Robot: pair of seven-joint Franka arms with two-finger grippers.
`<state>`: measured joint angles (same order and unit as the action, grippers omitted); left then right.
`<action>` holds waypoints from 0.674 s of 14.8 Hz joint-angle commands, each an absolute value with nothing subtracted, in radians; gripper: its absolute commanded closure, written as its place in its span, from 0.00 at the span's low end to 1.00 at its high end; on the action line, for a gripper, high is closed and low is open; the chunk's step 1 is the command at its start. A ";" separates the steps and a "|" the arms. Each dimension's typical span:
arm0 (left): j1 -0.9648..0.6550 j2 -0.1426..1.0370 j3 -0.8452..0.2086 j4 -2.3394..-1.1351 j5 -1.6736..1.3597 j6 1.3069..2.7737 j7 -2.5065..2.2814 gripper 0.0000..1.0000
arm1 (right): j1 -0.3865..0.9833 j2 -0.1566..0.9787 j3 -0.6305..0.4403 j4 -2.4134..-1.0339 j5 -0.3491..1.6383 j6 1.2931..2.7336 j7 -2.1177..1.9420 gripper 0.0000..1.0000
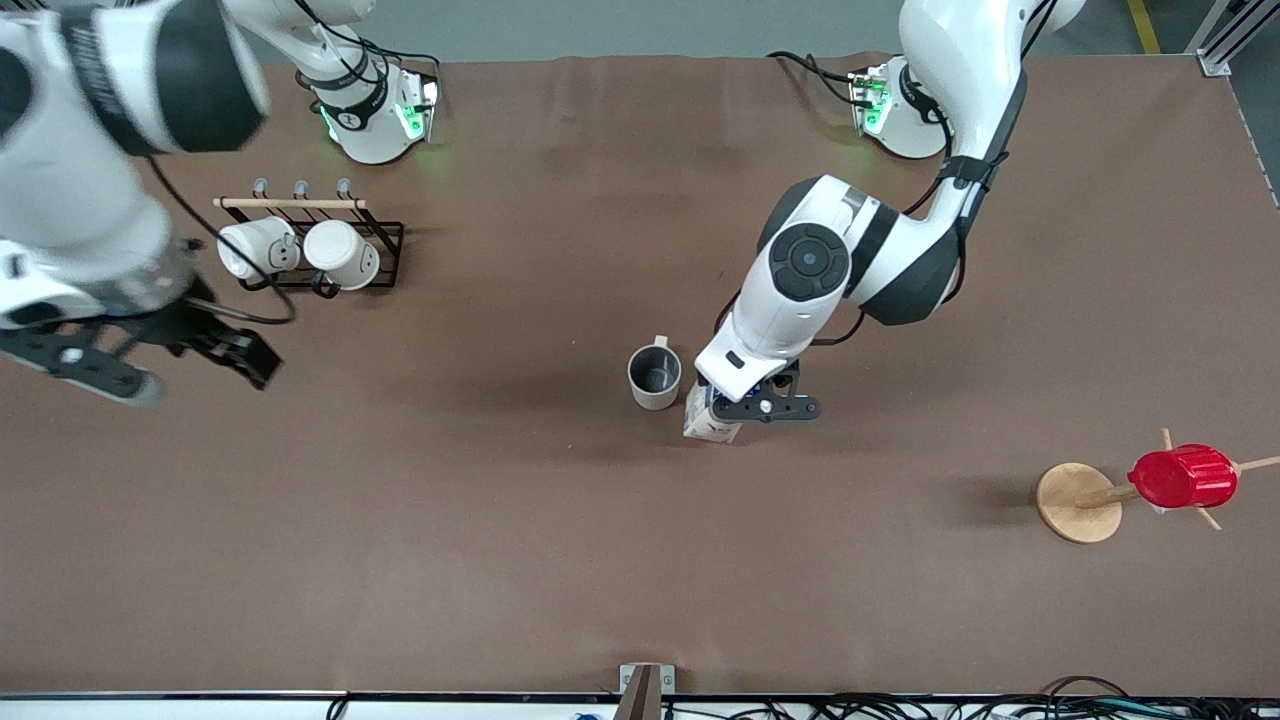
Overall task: Place cup and milk on table
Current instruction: 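Withdraw the right gripper from the mug while the left gripper carries the carton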
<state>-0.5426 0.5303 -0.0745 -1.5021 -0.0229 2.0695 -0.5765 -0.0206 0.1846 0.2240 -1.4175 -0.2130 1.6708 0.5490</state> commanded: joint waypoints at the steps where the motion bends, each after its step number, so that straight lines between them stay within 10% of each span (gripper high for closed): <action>1: -0.546 0.543 -0.069 -1.468 -0.017 2.039 -0.594 0.99 | -0.020 0.083 0.111 -1.470 -0.126 1.623 0.369 0.00; 10: -0.583 0.577 -0.069 -1.474 -0.015 2.019 -0.601 0.98 | -0.017 0.048 -0.078 -1.463 0.026 1.525 0.032 0.00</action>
<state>-0.5719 0.5640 -0.0744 -1.4997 -0.0229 2.0444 -0.5864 -0.0244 0.0715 -0.0885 -1.4317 0.0059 1.5222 0.0463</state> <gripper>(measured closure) 0.903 0.000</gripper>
